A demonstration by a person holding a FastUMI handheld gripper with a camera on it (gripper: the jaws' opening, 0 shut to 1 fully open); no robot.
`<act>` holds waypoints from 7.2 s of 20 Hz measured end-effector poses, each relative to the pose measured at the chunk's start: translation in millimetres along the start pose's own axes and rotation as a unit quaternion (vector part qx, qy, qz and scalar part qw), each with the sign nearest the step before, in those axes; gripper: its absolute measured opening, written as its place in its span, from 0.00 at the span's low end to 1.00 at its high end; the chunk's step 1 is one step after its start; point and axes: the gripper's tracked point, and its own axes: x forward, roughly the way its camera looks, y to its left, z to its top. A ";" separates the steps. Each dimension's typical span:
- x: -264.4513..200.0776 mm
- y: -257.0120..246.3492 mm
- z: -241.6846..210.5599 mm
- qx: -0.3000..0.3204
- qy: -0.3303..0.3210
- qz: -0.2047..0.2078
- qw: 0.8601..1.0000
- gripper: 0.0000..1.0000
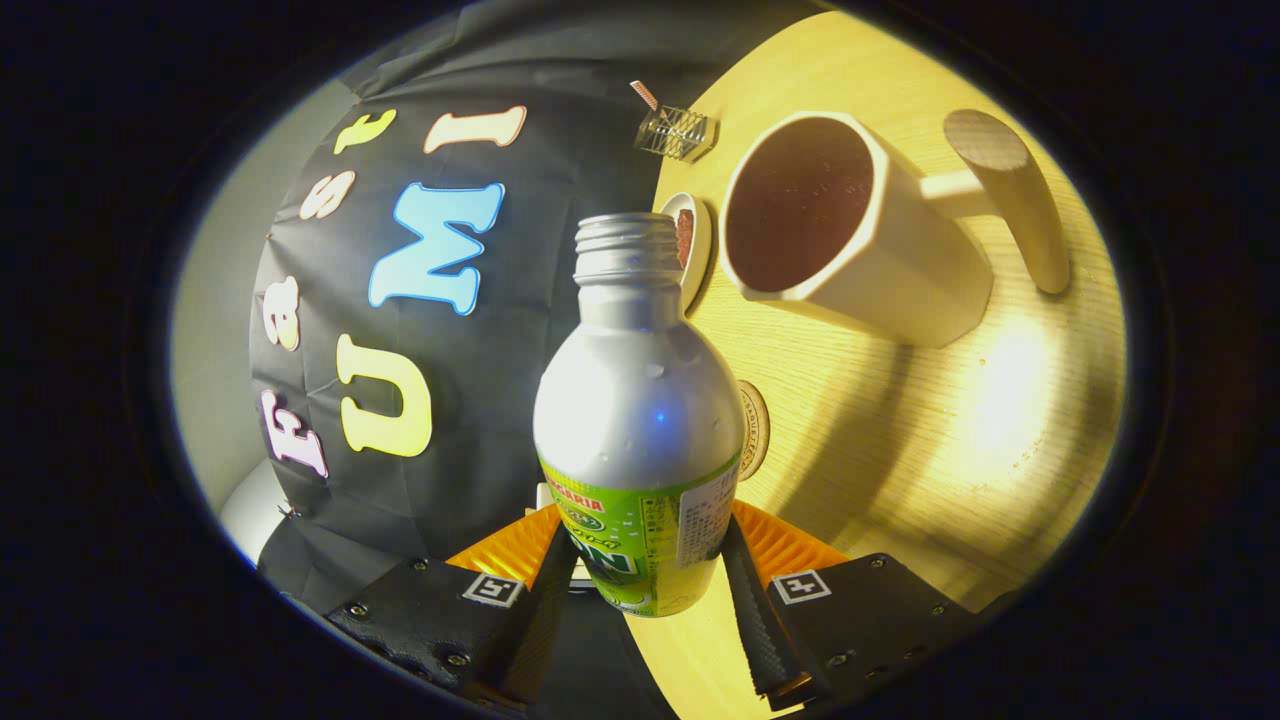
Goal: Take the bottle from table, then pour the juice into the cup, finally place the bottle on the coaster
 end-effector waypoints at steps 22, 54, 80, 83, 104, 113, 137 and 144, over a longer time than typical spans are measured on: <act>-3.7 22.1 6.1 0.145 0.022 0.019 0.989 0.75; -5.8 41.9 6.8 0.260 0.043 0.020 0.964 0.75; -22.0 67.6 14.0 0.344 0.050 0.034 0.937 0.75; -24.2 71.8 13.9 0.358 0.050 0.037 0.932 0.75; -27.9 85.0 21.2 0.389 0.053 0.041 0.919 0.75; -16.2 68.6 16.0 0.323 0.034 0.024 0.945 0.75; 1.2 -3.7 -7.6 -0.080 -0.007 -0.085 0.993 0.75; 17.1 6.6 -12.5 -0.217 -0.027 -0.104 0.970 0.75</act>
